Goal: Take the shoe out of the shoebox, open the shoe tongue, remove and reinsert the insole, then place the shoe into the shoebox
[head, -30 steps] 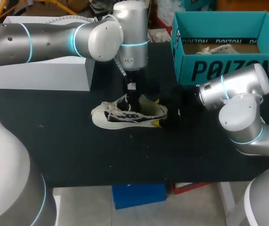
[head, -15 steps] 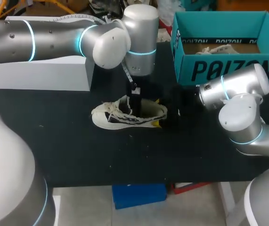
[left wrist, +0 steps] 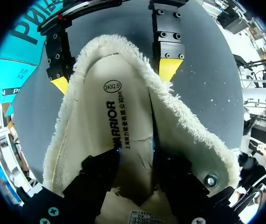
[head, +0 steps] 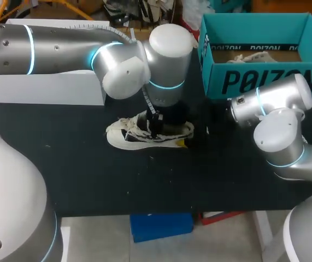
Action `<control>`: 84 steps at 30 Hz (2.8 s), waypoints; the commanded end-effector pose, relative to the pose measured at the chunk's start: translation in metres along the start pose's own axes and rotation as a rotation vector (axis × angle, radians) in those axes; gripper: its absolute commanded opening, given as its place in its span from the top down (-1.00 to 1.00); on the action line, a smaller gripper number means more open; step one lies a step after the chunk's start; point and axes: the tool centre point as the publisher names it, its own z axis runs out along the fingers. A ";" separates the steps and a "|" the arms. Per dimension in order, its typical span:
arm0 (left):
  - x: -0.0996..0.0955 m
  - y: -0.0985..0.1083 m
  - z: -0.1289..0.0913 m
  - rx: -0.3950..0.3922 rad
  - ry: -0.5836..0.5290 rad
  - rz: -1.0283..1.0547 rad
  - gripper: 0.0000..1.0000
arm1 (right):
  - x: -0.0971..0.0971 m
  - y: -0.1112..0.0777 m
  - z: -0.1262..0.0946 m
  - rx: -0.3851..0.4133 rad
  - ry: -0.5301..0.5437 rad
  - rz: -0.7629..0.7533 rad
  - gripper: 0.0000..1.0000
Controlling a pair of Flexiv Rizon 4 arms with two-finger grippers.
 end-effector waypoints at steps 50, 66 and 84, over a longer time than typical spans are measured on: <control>-0.028 0.003 -0.035 0.470 -0.027 -0.017 1.00 | 0.000 -0.001 0.001 0.003 0.000 0.002 1.00; -0.012 -0.005 -0.052 0.515 -0.019 0.029 1.00 | 0.000 -0.001 0.001 0.003 0.000 0.002 1.00; -0.017 -0.044 -0.039 0.482 -0.073 0.107 -0.77 | 0.000 -0.001 0.001 0.003 0.000 0.002 1.00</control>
